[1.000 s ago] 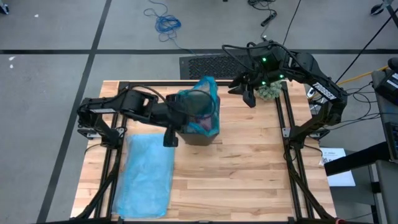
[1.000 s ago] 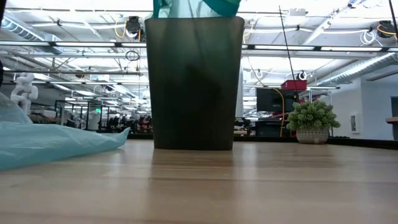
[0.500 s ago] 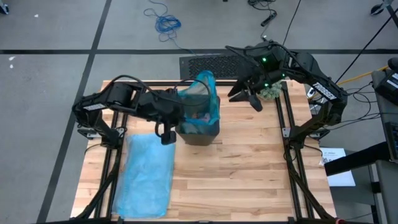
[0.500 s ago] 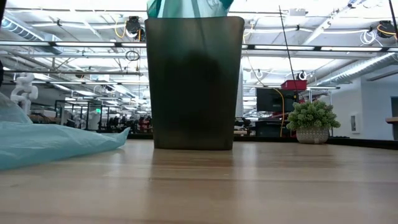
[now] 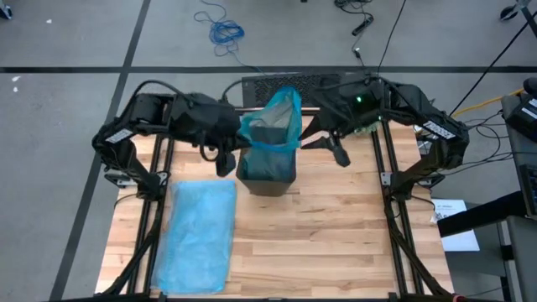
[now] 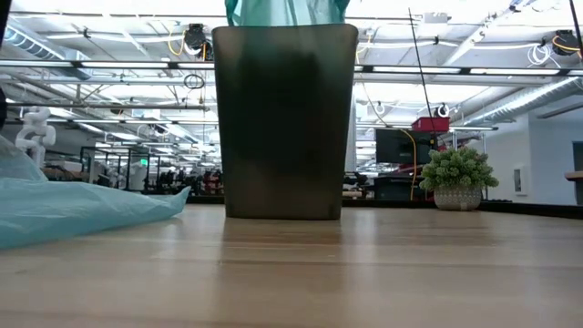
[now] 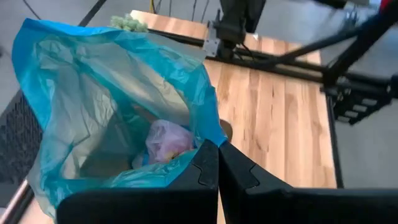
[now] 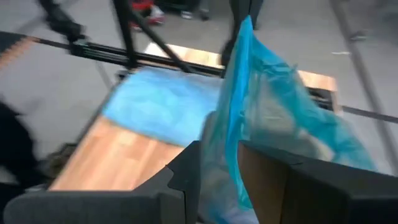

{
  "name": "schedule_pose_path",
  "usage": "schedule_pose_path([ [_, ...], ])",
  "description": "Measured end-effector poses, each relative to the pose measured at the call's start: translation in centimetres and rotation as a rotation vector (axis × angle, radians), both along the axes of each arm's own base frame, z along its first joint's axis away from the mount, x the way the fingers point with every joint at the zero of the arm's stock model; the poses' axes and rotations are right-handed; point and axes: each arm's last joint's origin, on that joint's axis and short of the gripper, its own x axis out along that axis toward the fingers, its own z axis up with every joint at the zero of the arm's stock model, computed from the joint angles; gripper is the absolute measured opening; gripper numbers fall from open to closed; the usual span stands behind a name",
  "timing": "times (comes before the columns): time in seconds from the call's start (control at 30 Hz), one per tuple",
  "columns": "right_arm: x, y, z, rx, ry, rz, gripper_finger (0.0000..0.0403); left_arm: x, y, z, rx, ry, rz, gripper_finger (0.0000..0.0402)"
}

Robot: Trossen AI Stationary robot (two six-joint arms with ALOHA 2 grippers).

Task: Place trash/remove bag and relplace
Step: Remove the trash bag from the trash bin

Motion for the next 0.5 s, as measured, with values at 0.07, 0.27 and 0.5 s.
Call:
schedule_pose_path([
  [0.07, 0.4, 0.6, -0.1, 0.017, 0.011, -0.042, 0.0098, -0.2, 0.4, 0.1, -0.029, -0.006, 0.002, 0.0],
  [0.27, 1.5, 2.7, -0.8, 0.233, 0.089, -0.118, 0.0098, -1.1, 0.6, 0.6, -0.074, -0.023, -0.01, 0.0],
  [0.5, 1.5, 5.5, -1.1, 0.499, 0.186, -0.249, 0.0098, -3.5, 1.1, 1.5, -0.063, -0.054, 0.01, 0.0],
])
